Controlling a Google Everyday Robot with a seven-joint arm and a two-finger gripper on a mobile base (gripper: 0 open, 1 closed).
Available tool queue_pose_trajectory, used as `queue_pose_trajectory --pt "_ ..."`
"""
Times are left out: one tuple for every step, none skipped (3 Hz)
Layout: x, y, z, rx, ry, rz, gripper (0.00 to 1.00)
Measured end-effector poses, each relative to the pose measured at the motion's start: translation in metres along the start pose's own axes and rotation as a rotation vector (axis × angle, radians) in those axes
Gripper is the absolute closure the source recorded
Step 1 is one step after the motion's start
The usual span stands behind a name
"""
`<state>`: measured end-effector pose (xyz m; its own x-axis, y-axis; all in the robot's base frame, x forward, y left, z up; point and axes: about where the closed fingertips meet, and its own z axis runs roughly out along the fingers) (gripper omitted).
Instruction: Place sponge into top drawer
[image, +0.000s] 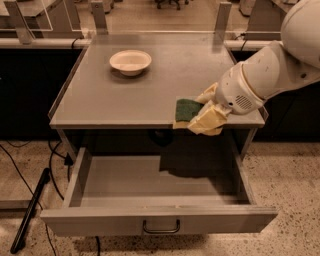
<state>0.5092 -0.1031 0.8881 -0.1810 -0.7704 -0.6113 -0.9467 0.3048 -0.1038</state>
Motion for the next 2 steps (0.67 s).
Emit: queue_pose_trajectory --pt "0.021 0.007 0.02 0.006 0.022 -0.026 1.0" --pt "0.04 0.02 0.04 -0.001 0.04 -0.034 1.0"
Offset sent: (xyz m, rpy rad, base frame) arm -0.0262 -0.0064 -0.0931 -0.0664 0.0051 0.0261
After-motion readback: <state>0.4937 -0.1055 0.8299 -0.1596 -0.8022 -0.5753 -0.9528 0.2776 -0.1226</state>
